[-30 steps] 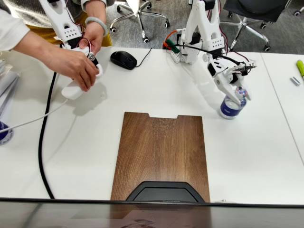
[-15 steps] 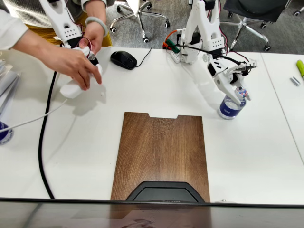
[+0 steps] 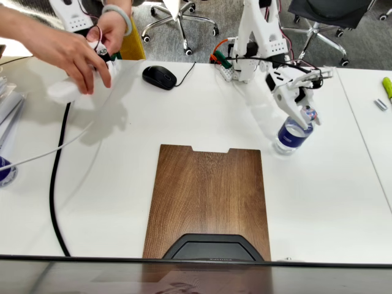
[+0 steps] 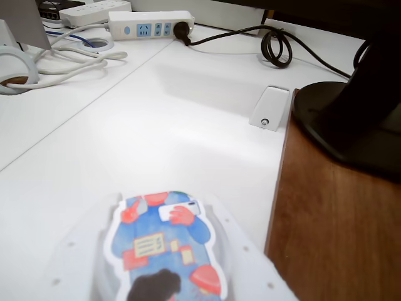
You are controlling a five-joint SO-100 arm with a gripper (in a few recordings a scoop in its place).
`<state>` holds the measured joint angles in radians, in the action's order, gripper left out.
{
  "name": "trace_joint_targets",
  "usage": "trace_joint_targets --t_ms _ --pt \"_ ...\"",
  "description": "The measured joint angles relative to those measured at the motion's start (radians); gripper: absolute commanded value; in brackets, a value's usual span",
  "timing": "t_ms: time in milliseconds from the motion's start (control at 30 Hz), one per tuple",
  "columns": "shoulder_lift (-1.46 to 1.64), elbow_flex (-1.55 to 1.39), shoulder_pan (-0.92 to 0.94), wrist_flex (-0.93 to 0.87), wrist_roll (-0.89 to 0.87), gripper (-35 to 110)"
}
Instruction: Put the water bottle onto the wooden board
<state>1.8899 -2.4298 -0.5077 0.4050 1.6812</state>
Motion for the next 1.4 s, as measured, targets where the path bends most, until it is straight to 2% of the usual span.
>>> trace_joint_targets --t_ms 267,700,1100,1400 --pt "0.078 0.0 0.064 -0.089 0.098 0" --pt "0.055 0.012 0.242 -0.084 0.195 0" --pt "-0.218 0.259 0.359 0.018 0.14 0" --pt "-0.331 0.291 0.419 0.147 0.103 0"
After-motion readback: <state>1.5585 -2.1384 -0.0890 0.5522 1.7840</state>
